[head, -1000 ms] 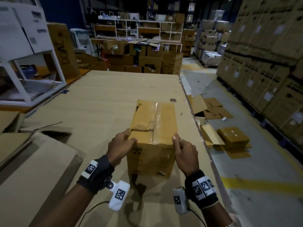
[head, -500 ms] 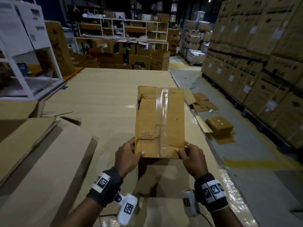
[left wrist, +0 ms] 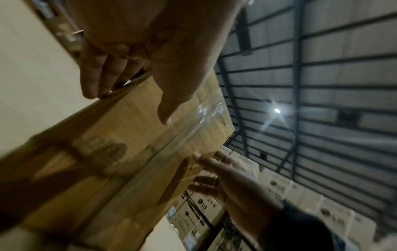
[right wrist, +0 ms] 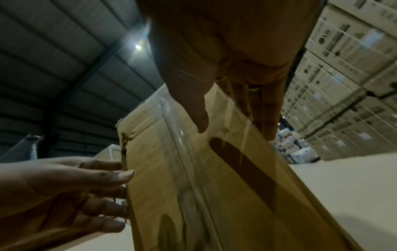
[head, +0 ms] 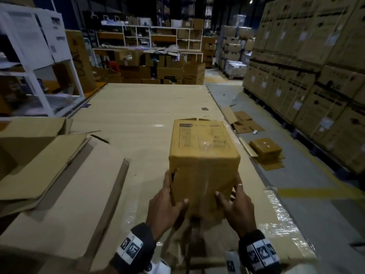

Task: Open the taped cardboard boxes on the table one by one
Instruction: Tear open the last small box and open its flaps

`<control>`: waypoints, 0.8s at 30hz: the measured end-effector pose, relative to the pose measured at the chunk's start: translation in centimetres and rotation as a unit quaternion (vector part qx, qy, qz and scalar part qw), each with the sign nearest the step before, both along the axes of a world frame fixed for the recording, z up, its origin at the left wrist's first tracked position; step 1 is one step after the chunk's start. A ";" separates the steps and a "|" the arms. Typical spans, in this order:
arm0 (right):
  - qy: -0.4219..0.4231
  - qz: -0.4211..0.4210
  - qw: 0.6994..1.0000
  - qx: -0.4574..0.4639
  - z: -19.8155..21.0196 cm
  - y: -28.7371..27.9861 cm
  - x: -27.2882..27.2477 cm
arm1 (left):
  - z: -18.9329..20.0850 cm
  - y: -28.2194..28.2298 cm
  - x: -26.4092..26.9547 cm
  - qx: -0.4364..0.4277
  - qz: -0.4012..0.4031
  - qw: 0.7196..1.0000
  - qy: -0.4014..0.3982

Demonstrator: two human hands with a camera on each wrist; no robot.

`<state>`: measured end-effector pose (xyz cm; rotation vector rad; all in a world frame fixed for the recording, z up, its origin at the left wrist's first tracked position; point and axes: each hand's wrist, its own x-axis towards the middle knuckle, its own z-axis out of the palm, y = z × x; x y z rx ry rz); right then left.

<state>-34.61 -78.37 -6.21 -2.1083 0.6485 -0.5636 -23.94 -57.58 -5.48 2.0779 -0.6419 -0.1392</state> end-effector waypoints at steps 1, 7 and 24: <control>-0.017 -0.004 1.000 -0.013 1.2 0.2 -0.2 | 0.8 0.1 -0.3 -0.011 0.007 0.999 -0.032; -0.091 0.031 0.992 -0.087 7.6 0.1 0.5 | 6.6 -0.1 0.8 -0.036 0.016 0.989 -0.141; -0.112 0.027 0.986 -0.121 7.8 4.4 -4.3 | 5.0 3.1 -2.3 -0.084 0.031 0.986 -0.142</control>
